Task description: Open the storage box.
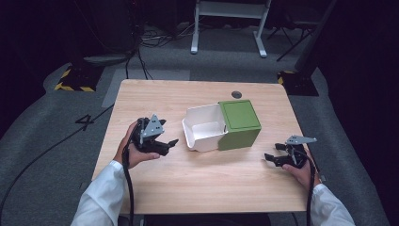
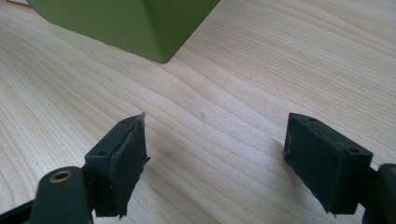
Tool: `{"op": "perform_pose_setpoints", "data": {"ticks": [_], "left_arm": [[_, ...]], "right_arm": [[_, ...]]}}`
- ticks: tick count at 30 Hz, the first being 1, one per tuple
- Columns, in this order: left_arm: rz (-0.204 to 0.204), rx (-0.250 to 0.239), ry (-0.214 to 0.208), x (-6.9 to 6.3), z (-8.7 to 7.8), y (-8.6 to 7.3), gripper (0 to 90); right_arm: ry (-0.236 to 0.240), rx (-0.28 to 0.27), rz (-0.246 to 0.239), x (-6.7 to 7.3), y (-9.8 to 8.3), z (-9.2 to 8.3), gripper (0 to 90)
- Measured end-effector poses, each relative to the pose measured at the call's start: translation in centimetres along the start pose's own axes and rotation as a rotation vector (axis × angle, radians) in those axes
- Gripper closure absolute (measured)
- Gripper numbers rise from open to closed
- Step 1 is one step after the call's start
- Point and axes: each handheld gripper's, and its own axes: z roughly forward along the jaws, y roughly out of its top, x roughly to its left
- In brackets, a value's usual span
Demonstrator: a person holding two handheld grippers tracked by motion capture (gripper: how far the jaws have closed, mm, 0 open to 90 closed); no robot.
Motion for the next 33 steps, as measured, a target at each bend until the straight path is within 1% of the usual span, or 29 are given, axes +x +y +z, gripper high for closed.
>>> {"op": "perform_pose_setpoints", "data": {"ticks": [1, 2, 3, 4, 5, 7, 8, 9, 11, 12, 13, 14, 16, 18, 19, 21, 25, 27, 28, 30, 31, 32, 33], "left_arm": [[-0.008, 0.007, 0.008, 0.1, -0.1, -0.3, 18.3], [-0.008, 0.007, 0.008, 0.1, -0.1, -0.3, 18.0], [-0.016, 0.021, 0.021, 0.2, -0.5, -1.1, 17.3], [-0.016, 0.021, 0.021, 0.2, -0.5, -1.1, 17.3], [-0.03, 0.03, 0.025, 0.4, -0.8, -1.8, 17.3], [-0.039, 0.036, 0.044, 0.5, -1.1, -2.5, 17.3], [-0.039, 0.036, 0.044, 0.5, -1.1, -2.5, 17.2], [-0.049, 0.039, 0.045, 0.5, -1.3, -2.9, 17.2], [-0.071, 0.043, 0.052, 0.6, -1.6, -3.8, 17.2], [-0.083, 0.064, 0.065, 0.6, -1.7, -4.8, 17.2], [-0.083, 0.064, 0.065, 0.6, -1.7, -4.8, 17.2], [-0.087, 0.074, 0.068, 0.5, -1.7, -5.4, 17.1], [-0.113, 0.086, 0.063, 0.5, -1.7, -6.5, 17.1], [-0.123, 0.104, 0.071, 0.5, -1.7, -7.5, 17.1], [-0.139, 0.109, 0.072, 0.4, -1.7, -8.0, 17.1], [-0.159, 0.122, 0.075, 0.5, -1.7, -8.9, 17.1], [-0.185, 0.14, 0.075, 0.4, -1.7, -10.4, 17.2], [-0.199, 0.151, 0.082, 0.3, -1.8, -11.1, 17.1], [-0.221, 0.151, 0.076, 0.2, -1.8, -11.6, 17.1], [-0.251, 0.154, 0.071, 0.1, -1.8, -12.3, 17.2], [-0.256, 0.162, 0.071, 0.0, -1.7, -12.7, 17.2], [-0.27, 0.178, 0.074, -0.2, -1.5, -13.5, 17.1], [-0.27, 0.178, 0.074, -0.2, -1.5, -13.5, 17.1]], "right_arm": [[-0.004, 0.003, -0.006, 0.1, 0.0, 0.0, 21.5], [-0.004, 0.003, -0.006, 0.1, 0.0, 0.0, 21.5], [-0.015, 0.006, -0.021, 0.2, 0.0, 0.0, 21.5], [-0.015, 0.006, -0.021, 0.2, 0.0, 0.0, 21.5], [-0.02, 0.007, -0.029, 0.3, 0.0, 0.1, 21.5], [-0.024, 0.008, -0.033, 0.4, 0.0, 0.1, 21.5], [-0.024, 0.008, -0.033, 0.4, 0.0, 0.1, 21.5], [-0.026, 0.008, -0.033, 0.4, 0.0, 0.1, 21.5], [-0.029, 0.01, -0.038, 0.4, -0.1, 0.1, 21.5], [-0.032, 0.01, -0.04, 0.5, -0.1, 0.1, 21.5], [-0.035, 0.012, -0.044, 0.5, -0.1, 0.1, 21.5], [-0.036, 0.012, -0.045, 0.5, -0.1, 0.1, 21.4], [-0.038, 0.013, -0.049, 0.6, -0.1, 0.1, 21.4], [-0.043, 0.014, -0.055, 0.6, -0.1, 0.1, 21.4], [-0.045, 0.016, -0.058, 0.7, -0.1, 0.1, 21.4], [-0.045, 0.015, -0.059, 0.7, -0.1, 0.1, 21.4], [-0.049, 0.017, -0.061, 0.7, -0.1, 0.1, 21.3], [-0.05, 0.018, -0.063, 0.7, -0.1, 0.1, 21.2], [-0.051, 0.018, -0.063, 0.7, -0.1, 0.1, 21.2], [-0.05, 0.018, -0.063, 0.7, -0.1, 0.1, 21.1], [-0.049, 0.018, -0.064, 0.7, -0.1, 0.1, 20.9], [-0.049, 0.019, -0.065, 0.7, -0.1, 0.1, 20.8], [-0.049, 0.019, -0.065, 0.7, -0.1, 0.1, 20.8]]}}
